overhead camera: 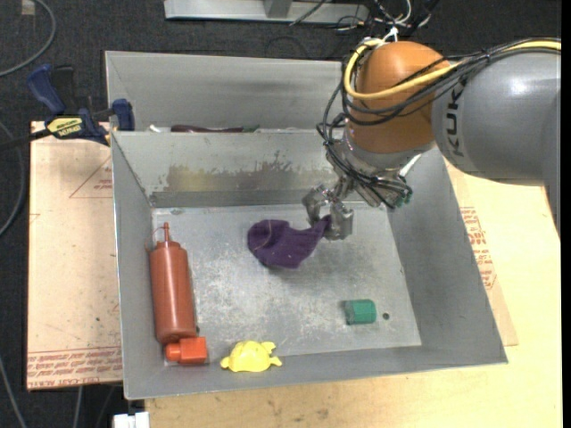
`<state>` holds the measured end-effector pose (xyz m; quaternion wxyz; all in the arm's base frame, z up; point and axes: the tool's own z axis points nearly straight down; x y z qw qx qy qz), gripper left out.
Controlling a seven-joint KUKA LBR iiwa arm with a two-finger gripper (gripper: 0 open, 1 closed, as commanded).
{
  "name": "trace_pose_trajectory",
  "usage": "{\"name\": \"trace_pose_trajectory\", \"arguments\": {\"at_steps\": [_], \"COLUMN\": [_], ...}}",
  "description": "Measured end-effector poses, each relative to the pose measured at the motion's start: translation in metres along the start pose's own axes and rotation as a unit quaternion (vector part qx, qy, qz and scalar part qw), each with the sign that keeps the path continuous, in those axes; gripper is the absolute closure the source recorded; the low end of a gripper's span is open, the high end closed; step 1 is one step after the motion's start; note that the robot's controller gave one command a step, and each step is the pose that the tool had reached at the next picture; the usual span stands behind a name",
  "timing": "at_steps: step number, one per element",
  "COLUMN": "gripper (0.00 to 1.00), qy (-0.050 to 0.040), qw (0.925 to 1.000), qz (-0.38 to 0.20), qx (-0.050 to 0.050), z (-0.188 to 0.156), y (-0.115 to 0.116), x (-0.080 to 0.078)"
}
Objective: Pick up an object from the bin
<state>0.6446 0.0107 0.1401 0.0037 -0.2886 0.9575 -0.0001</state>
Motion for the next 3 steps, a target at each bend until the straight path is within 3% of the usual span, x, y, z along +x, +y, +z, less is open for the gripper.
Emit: {"name": "trace_pose_trajectory", "arguments": {"at_steps": [1, 3], "gripper": [1.00, 1.00], "qy": [0.0000, -0.0005], "qw": [1.0000, 0.9999], "qz": [0.000, -0.011], "qx": [0.000, 0.000], "z": [0.000, -0.102], "y": [0.000, -0.009], "x": [0.000, 0.005]}}
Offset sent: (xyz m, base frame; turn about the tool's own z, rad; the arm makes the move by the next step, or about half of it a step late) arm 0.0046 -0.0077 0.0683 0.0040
